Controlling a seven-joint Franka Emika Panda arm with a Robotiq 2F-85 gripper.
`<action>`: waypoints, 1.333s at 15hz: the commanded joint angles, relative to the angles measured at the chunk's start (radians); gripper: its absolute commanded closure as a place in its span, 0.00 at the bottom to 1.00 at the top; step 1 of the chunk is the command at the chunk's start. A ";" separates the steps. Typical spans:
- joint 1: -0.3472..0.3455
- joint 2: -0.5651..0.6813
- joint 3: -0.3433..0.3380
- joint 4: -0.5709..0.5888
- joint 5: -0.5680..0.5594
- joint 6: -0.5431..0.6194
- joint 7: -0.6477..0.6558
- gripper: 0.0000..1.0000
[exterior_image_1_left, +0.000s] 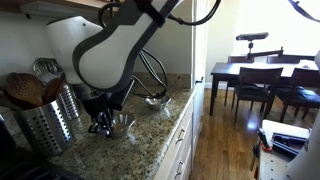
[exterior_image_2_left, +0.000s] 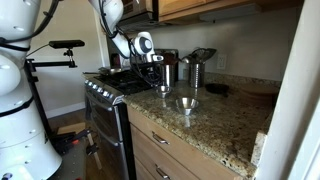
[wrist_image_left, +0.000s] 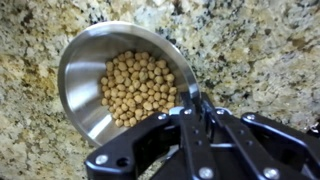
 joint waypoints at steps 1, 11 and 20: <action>0.029 -0.029 -0.014 -0.043 -0.008 -0.025 0.080 0.91; 0.050 -0.053 -0.017 -0.066 -0.019 -0.043 0.181 0.92; 0.053 -0.105 -0.022 -0.094 -0.048 -0.083 0.243 0.92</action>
